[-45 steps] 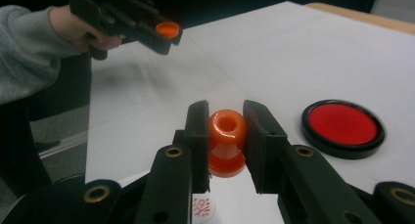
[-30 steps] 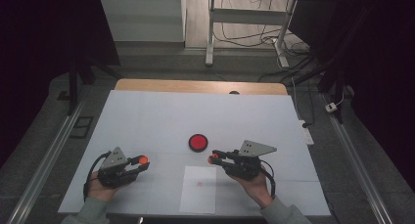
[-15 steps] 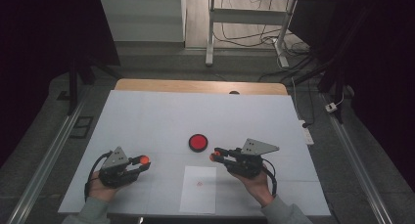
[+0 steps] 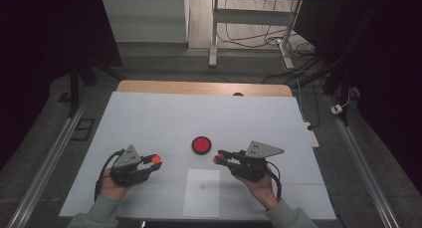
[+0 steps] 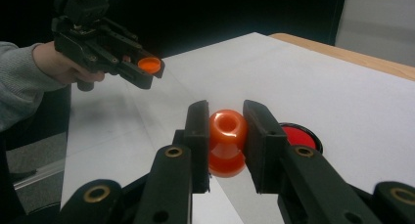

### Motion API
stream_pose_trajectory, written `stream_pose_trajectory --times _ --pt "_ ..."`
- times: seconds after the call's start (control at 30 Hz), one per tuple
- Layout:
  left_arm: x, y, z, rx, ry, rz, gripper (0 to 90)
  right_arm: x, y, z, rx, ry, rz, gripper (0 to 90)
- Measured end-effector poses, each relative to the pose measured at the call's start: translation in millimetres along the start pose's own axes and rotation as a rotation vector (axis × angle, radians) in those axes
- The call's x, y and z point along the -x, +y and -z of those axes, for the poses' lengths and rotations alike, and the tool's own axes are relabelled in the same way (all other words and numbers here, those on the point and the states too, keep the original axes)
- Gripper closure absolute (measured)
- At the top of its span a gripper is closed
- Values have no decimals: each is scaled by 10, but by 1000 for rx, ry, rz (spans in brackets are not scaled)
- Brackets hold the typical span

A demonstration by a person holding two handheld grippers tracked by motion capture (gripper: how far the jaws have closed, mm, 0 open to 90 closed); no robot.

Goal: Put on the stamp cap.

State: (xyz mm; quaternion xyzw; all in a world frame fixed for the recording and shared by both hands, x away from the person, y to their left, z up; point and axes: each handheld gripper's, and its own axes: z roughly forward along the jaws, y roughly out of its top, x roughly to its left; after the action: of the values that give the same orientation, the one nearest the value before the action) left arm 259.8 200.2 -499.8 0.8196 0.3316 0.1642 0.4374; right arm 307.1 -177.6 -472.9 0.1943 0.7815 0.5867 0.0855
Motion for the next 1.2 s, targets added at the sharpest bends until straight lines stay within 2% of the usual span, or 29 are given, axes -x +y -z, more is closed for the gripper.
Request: stream_pose_trajectory --times 0.53,0.83,1.03,1.2 --pt "58 114 -153 -9 -23 -27 643 -3 -1 -6 -1 0 -2 724" --pt "171 263 -319 -18 -56 -77 643 -10 6 4 3 -1 1 724" --pt "218 360 -458 -28 -79 -89 643 -8 14 15 6 -7 2 724" --pt "292 460 -577 -40 -102 -115 643 -7 18 21 7 -9 1 724"
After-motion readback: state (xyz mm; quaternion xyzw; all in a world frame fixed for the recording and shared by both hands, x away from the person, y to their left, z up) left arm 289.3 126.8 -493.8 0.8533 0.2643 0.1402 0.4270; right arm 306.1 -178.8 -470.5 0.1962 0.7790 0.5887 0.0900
